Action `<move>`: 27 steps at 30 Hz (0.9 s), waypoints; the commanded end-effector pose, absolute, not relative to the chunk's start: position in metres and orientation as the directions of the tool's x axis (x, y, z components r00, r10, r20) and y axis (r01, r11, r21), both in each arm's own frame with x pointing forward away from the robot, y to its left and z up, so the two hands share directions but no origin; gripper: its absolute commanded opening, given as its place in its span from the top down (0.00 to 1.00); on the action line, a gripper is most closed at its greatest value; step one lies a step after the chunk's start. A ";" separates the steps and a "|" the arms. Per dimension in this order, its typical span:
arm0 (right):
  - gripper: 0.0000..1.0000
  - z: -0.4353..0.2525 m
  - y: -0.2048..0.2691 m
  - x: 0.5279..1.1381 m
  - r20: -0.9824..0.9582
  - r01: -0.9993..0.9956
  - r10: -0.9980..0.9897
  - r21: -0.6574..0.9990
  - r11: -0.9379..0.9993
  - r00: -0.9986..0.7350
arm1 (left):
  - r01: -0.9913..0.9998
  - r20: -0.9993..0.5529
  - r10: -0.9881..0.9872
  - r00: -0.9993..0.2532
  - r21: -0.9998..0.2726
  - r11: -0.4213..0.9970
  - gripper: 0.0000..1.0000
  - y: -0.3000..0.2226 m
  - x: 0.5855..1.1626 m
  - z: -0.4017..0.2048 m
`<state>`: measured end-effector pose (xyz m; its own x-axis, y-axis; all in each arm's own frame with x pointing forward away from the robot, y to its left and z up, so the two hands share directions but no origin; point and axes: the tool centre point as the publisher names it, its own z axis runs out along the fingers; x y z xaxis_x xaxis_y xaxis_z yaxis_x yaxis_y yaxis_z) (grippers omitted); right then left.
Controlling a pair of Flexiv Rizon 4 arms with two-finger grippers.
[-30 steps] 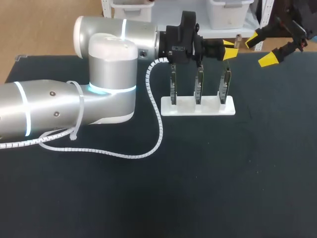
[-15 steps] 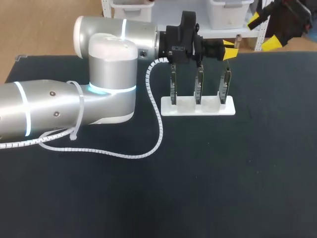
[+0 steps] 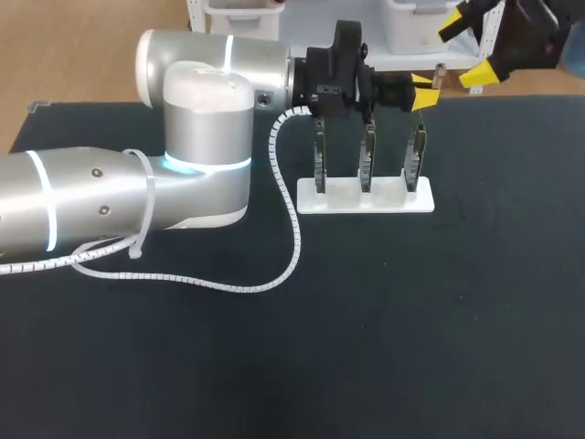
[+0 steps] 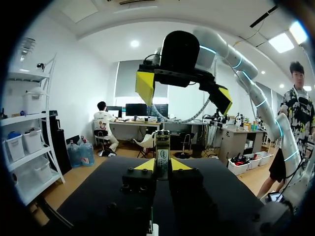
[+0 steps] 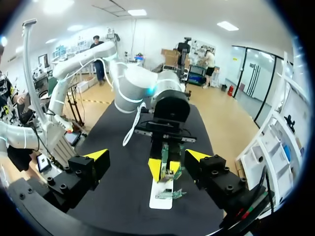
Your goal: Pick up the optical module with the left hand, and insert it into the network port with the right hand.
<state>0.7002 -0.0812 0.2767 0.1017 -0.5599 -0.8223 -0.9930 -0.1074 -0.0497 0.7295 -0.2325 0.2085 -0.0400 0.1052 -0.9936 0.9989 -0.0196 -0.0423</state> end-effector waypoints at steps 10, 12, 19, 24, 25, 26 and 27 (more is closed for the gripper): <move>0.00 0.272 -0.096 0.687 -0.927 -0.995 -0.362 -0.082 -0.059 0.098 | 0.999 -0.994 0.103 -0.038 -0.040 -0.017 1.00 -0.232 0.729 0.208; 0.00 0.272 -0.093 0.684 -0.927 -0.995 -0.362 -0.077 -0.062 0.095 | 0.999 -0.994 0.103 -0.038 -0.040 -0.017 1.00 -0.232 0.729 0.208; 0.00 0.277 -0.089 0.679 -0.925 -0.995 -0.371 -0.062 -0.077 0.086 | 0.999 -0.994 0.103 -0.038 -0.040 -0.017 1.00 -0.232 0.729 0.208; 0.00 0.279 -0.086 0.682 -0.920 -0.994 -0.383 -0.048 -0.099 0.083 | 0.999 -0.994 0.103 -0.038 -0.040 -0.017 1.00 -0.232 0.729 0.208; 0.00 0.279 -0.085 0.683 -0.920 -0.993 -0.385 -0.043 -0.105 0.081 | 0.999 -0.994 0.103 -0.038 -0.040 -0.017 1.00 -0.232 0.729 0.208; 0.00 0.279 -0.084 0.684 -0.919 -0.993 -0.385 -0.042 -0.111 0.082 | 0.999 -0.994 0.103 -0.038 -0.040 -0.017 1.00 -0.232 0.729 0.208; 0.00 0.279 -0.083 0.685 -0.918 -0.992 -0.388 -0.038 -0.116 0.081 | 0.999 -0.994 0.103 -0.038 -0.040 -0.017 1.00 -0.232 0.729 0.208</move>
